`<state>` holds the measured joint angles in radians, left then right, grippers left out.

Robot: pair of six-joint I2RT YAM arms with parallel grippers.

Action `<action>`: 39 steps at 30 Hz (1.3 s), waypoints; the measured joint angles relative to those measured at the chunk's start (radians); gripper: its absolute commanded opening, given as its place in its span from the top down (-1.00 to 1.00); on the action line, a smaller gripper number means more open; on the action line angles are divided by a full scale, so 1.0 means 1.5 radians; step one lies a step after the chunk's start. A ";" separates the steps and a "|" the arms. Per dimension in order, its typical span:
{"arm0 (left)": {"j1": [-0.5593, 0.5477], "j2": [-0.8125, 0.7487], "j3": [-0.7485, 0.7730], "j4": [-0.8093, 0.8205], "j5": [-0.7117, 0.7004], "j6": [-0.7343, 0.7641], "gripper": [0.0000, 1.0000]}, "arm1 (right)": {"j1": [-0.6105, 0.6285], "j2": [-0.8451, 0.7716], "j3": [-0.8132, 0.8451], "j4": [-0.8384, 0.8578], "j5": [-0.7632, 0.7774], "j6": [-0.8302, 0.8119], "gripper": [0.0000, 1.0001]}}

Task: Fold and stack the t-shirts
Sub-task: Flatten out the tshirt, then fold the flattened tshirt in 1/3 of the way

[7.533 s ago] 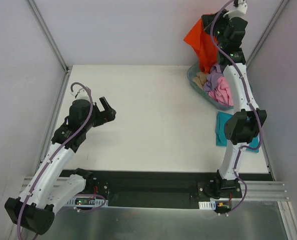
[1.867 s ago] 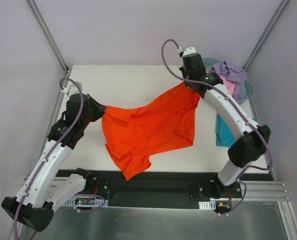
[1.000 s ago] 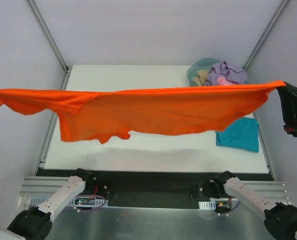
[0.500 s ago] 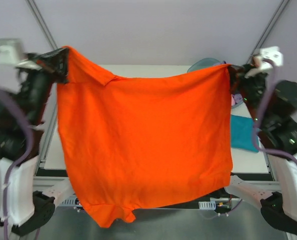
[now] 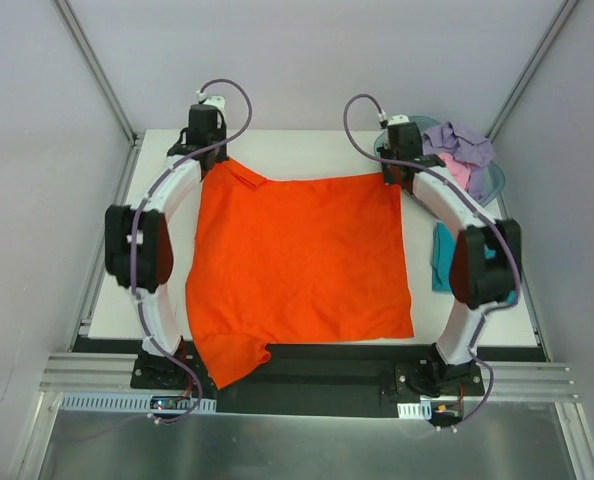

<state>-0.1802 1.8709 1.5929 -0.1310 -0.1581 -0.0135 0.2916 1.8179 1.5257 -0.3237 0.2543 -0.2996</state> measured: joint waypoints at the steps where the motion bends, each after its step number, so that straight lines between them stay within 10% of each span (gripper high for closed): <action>1: 0.004 0.044 0.021 0.001 0.007 0.000 0.94 | -0.002 0.022 0.011 0.002 -0.002 0.001 0.99; 7: 0.012 0.220 0.113 -0.003 0.055 0.002 0.93 | -0.004 0.220 0.130 -0.030 0.001 -0.009 0.99; 16: 0.017 0.231 0.120 0.011 0.090 -0.053 1.00 | -0.004 0.242 0.186 -0.036 0.004 -0.032 0.99; 39: 0.033 -0.196 -0.363 0.009 0.152 -0.358 1.00 | -0.004 0.080 0.037 -0.057 -0.002 -0.098 0.97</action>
<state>-0.1307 1.5764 1.0489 -0.1169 0.0704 -0.5507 0.2855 1.9381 1.5806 -0.4091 0.2520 -0.4473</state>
